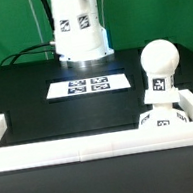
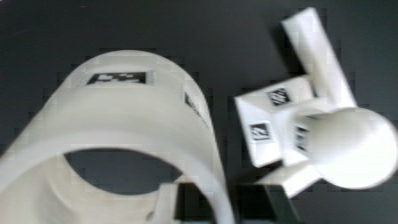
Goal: Assemble lamp
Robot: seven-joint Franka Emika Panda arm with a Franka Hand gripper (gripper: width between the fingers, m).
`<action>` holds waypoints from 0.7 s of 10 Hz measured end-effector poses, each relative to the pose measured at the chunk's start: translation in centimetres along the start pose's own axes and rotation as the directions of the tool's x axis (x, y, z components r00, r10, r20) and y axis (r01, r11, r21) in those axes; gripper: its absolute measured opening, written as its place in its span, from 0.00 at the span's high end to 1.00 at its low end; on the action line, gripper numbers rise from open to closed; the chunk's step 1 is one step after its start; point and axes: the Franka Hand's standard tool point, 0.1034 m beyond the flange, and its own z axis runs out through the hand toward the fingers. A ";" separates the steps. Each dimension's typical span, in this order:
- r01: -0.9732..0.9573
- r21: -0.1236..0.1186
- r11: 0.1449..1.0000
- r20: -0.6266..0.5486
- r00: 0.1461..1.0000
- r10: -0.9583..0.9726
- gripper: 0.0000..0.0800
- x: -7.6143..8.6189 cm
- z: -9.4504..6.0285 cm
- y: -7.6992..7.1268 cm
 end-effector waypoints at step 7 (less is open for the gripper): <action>-0.024 0.002 1.000 -0.015 1.000 0.024 0.94 0.4 0.3 -4.1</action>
Offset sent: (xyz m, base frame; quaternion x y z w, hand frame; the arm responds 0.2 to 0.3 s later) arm 0.0000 0.0000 0.0000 0.0000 0.0000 0.0000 1.0000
